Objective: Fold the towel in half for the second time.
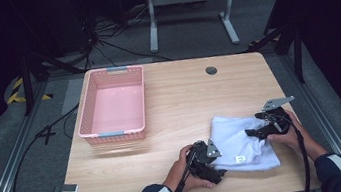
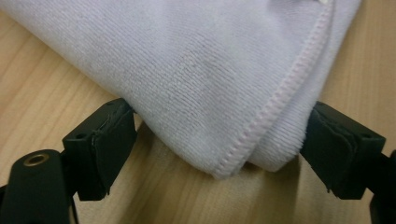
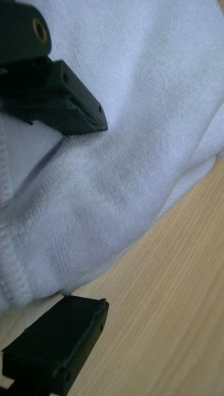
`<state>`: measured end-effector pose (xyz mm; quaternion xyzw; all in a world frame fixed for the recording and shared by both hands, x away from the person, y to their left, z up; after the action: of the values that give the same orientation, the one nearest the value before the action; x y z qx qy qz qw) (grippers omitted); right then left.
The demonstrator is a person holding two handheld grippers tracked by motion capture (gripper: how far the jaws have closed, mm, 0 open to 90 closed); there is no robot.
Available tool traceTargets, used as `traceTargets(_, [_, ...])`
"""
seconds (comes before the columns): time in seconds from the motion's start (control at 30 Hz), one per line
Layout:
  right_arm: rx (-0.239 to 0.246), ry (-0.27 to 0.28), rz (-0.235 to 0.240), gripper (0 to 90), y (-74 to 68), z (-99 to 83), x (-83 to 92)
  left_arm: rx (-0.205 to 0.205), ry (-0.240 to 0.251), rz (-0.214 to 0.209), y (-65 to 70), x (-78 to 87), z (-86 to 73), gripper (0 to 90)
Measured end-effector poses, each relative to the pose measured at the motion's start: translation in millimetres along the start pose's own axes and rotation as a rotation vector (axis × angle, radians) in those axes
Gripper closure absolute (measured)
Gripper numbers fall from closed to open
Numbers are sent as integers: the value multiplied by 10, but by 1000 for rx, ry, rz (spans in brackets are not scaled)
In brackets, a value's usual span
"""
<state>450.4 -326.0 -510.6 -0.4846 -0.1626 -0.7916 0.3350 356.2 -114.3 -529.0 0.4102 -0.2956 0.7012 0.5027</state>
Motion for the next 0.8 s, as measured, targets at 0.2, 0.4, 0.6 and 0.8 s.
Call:
traceTargets(0.2, [32,-6,71,263,-49,14,-35,12,28,10,-42,-4,41,242])
traceTargets(0.4, [67,-2,156,511,-179,31,-29,18,48,15,-157,24,51,536])
traceTargets(0.6, [87,12,145,612,-238,48,-19,4,29,26,-187,42,47,625])
traceTargets(0.8, [94,30,124,650,-266,57,-4,3,19,43,-208,61,26,654])
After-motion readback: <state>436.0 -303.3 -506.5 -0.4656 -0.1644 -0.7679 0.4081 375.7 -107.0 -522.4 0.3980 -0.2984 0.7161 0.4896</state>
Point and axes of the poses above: each handheld gripper's, and its own axes: x roughly backward along the jaws, z roughly out of its top, y roughly to its right, the point moved 8 cm from there along -x, roughly forward along the jaws, and after that the axes turned 14 degrees about -y, right-handed, at the moved point
